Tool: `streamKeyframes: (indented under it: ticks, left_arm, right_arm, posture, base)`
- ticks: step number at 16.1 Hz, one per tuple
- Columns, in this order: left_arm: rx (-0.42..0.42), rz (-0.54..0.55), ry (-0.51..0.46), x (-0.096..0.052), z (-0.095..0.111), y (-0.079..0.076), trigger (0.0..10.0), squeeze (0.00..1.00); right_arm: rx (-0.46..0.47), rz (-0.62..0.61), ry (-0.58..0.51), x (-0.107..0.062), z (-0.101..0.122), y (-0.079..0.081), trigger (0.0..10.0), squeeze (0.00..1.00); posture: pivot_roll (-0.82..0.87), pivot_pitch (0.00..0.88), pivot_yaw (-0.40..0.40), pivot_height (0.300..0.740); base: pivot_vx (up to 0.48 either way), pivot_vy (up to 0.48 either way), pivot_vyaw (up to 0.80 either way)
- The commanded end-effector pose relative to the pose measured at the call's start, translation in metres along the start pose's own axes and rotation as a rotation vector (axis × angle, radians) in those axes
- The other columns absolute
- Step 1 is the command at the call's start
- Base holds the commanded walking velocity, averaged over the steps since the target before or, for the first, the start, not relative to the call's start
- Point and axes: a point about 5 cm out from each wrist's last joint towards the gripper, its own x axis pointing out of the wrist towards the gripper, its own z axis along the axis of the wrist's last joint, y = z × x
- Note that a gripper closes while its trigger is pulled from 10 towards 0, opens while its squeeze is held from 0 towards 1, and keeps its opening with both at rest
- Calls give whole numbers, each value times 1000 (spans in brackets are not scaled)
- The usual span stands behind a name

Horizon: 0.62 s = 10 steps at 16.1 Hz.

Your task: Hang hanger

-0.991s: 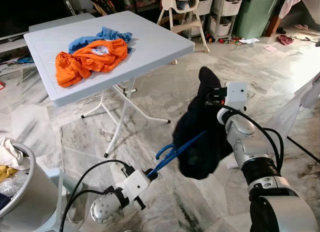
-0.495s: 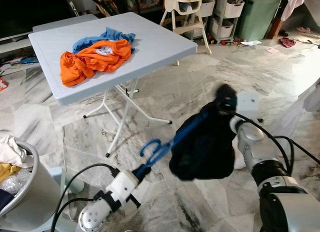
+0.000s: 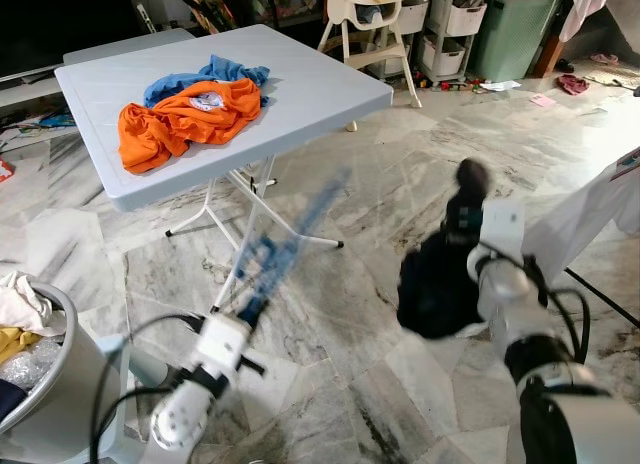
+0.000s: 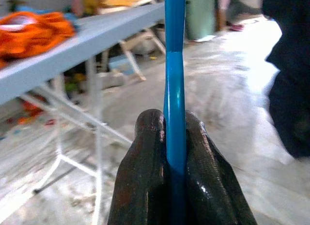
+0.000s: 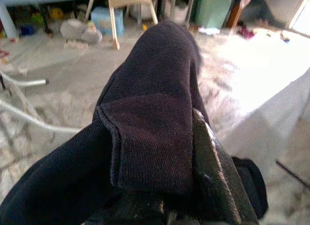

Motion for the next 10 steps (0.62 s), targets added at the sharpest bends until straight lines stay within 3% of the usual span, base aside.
streamKeyframes:
  ticks: [1, 2, 3, 4, 6, 7, 8, 10]
  left_arm:
    - [-18, 61, 20, 1, 0, 6, 2235, 0]
    - [-70, 173, 74, 2, -4, 13, 4980, 0]
    - [-90, 224, 107, 1, -7, 16, 9373, 0]
    - [-123, 283, 119, 0, -6, 19, 10000, 0]
    - [-141, 279, 129, 1, -1, 18, 10000, 0]
    - [-145, 292, 120, 1, 4, 19, 10000, 0]
    - [-152, 323, 116, 2, 8, 20, 10000, 0]
    - [-121, 428, 149, 1, 17, 30, 10000, 0]
  right_arm:
    - [15, 12, -2, 0, 0, 3, 0, 0]
    - [22, 57, 23, -8, -16, 8, 0, 0]
    - [20, 79, 13, -12, -19, 10, 0, 0]
    - [18, 96, -23, -17, -18, 12, 0, 0]
    - [52, 137, -60, -23, -14, 16, 0, 0]
    - [75, 177, -71, -26, -10, 21, 3373, 0]
    - [55, 198, -105, -29, -2, 25, 10000, 0]
    - [66, 224, -220, -40, 21, 33, 10000, 0]
  posture:
    - [-63, 0, 34, 740]
    - [-60, 0, 33, 740]
    - [-60, 0, 33, 740]
    - [-60, 0, 33, 740]
    - [-63, 0, 34, 740]
    - [-65, 0, 36, 740]
    - [-67, 0, 38, 740]
    - [-74, 0, 44, 740]
  base:
    - [0, 0, 0]
    - [0, 0, 0]
    - [0, 0, 0]
    - [0, 0, 0]
    - [0, 0, 0]
    - [0, 0, 0]
    - [0, 0, 0]
    - [0, 0, 0]
